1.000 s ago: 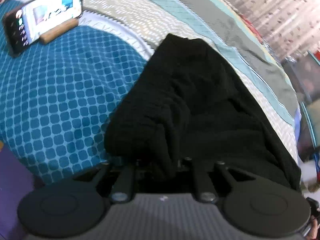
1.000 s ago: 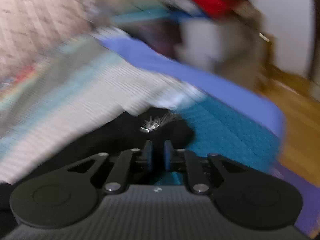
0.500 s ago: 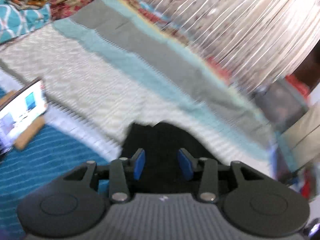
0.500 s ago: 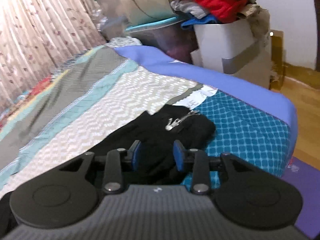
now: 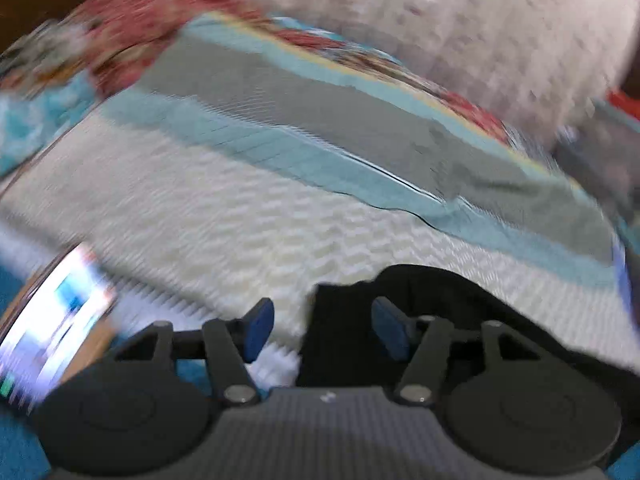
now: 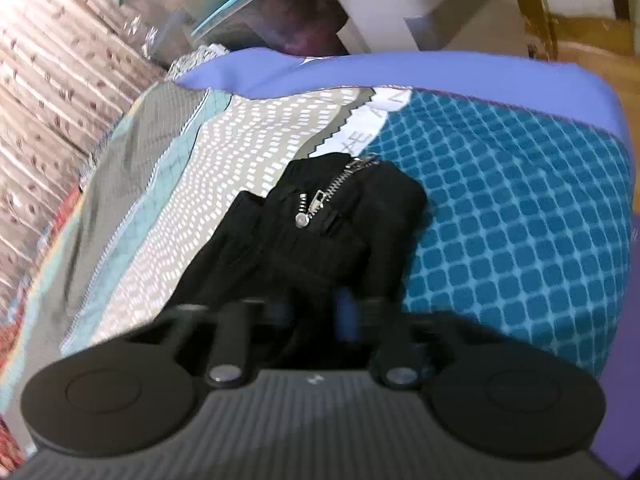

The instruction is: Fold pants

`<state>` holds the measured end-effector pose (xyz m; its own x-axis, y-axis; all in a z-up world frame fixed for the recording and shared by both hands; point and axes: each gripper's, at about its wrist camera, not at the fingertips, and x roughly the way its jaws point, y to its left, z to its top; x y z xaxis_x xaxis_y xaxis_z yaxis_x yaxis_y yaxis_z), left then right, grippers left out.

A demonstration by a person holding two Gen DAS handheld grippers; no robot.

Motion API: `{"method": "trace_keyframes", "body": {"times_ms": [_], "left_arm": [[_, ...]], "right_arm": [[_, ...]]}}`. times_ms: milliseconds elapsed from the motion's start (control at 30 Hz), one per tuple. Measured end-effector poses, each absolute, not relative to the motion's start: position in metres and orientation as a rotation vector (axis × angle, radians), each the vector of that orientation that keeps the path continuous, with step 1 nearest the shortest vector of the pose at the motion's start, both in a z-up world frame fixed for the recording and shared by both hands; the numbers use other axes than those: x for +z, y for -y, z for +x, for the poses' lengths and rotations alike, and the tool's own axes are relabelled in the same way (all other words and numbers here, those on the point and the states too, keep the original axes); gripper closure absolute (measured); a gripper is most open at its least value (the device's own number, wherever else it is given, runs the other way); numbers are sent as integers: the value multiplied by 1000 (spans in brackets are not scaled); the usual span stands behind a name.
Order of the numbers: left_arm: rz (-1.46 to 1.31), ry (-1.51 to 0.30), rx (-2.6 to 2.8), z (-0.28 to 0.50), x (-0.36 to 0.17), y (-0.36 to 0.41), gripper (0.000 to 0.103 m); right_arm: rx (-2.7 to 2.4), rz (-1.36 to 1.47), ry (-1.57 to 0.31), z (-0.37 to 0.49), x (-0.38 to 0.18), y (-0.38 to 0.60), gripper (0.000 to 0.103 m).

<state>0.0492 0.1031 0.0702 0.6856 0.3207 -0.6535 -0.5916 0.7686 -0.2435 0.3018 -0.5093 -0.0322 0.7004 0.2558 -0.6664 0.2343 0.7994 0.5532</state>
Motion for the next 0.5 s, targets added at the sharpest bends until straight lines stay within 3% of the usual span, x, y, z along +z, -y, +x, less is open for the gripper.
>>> {"method": "trace_keyframes", "body": {"times_ms": [100,167,267,300,333,367,400,500], "left_arm": [[-342,-654,488,99,57,-91,41],[-281,-673,440,131,47,-83,21],[-208,-717,428,168,27,-73,14],[-200,-750,442,180,17,-74,21],[-200,-803,459,193,4,-77,52],[-206,-855,467,202,-7,-81,91],[-221,-911,470,210,-17,-84,93],[-201,-846,508,206,-13,-84,95]], "right_arm": [[44,637,-725,300,-8,504,96],[74,621,-666,294,14,498,97],[139,677,-613,294,40,493,96],[151,688,-594,296,48,492,96],[162,695,-577,300,56,489,96],[171,707,-566,306,64,485,96],[176,724,-565,315,69,481,96],[178,769,-578,350,78,471,96]]}}
